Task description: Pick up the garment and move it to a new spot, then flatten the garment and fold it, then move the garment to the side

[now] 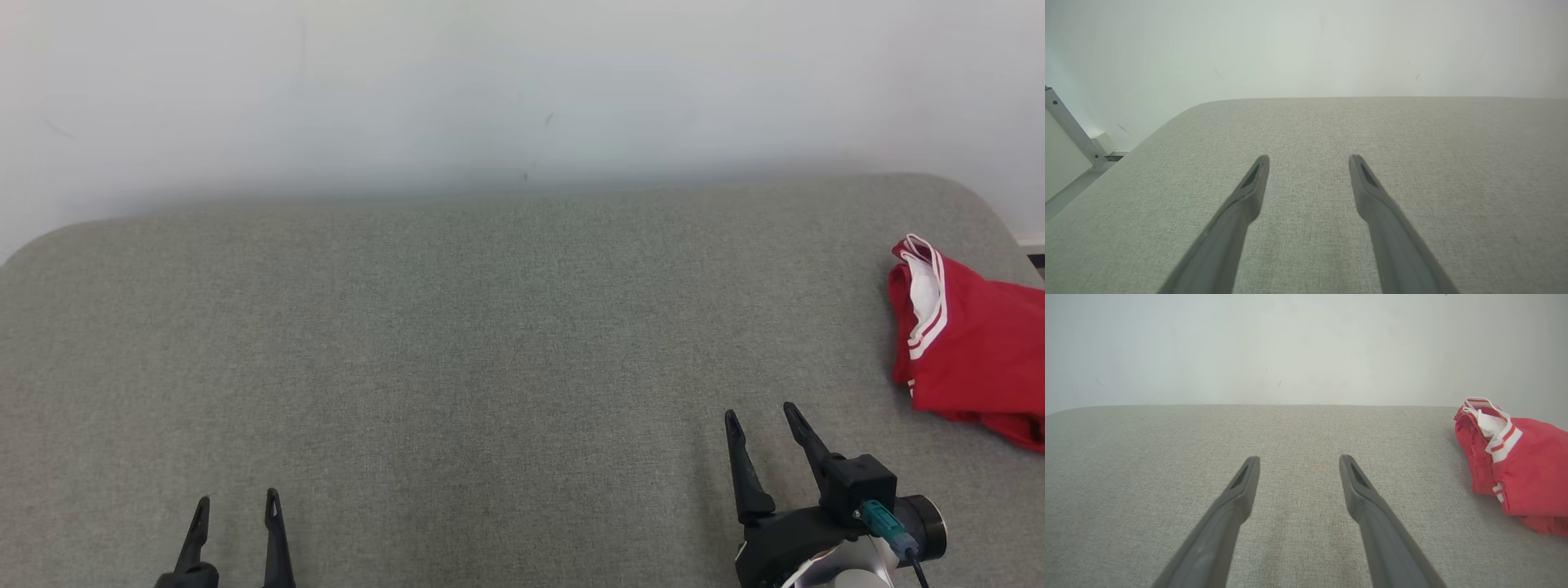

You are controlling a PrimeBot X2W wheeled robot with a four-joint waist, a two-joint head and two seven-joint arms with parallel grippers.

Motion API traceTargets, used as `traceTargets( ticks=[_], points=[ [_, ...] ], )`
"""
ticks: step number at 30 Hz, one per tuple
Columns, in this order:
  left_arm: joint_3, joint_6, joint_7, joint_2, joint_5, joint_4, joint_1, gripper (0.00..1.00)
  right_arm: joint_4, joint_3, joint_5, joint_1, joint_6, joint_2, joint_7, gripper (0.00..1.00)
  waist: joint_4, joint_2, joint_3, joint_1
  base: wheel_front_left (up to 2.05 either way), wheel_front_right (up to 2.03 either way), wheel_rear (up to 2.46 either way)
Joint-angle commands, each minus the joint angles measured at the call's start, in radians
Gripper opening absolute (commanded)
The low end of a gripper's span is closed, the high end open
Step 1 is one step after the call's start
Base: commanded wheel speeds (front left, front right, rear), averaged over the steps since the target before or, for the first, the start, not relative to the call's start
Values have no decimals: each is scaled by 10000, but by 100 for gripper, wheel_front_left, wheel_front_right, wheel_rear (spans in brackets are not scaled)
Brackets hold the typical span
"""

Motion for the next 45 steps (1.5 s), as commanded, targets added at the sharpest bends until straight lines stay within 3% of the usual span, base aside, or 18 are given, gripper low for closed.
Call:
traceTargets(
  ticks=[1,29,30,36,37,41,45],
  points=[
    [68,-77,-26,-30,-103,1,76,100,-45,29,7,143,-29,15,-7,100,20,1,-43,1,0,0,0],
    [-51,-160,-26,-42,-312,96,-165,100,291,197,72,-133,-29,18,-7,100,-52,1,489,1,0,0,0],
    [28,-160,-26,-38,-297,80,-139,100,311,284,109,-176,-29,18,-7,100,-298,1,504,1,0,0,0],
    [-56,-464,-26,-37,-649,65,-127,100,320,383,204,-94,-28,24,-7,100,-310,1,514,1,0,0,0],
    [-76,-480,0,-36,-634,71,-158,0,330,343,160,-68,0,-21,2,0,-312,1,515,2,0,0,0],
    [-46,-499,86,-67,-757,390,-137,0,622,273,295,52,2,31,98,0,-311,1,510,2,0,0,0],
    [73,-545,371,-64,-1572,436,-269,0,561,91,1157,-4,1,30,410,0,-298,1,483,2,0,0,0]
  ],
)
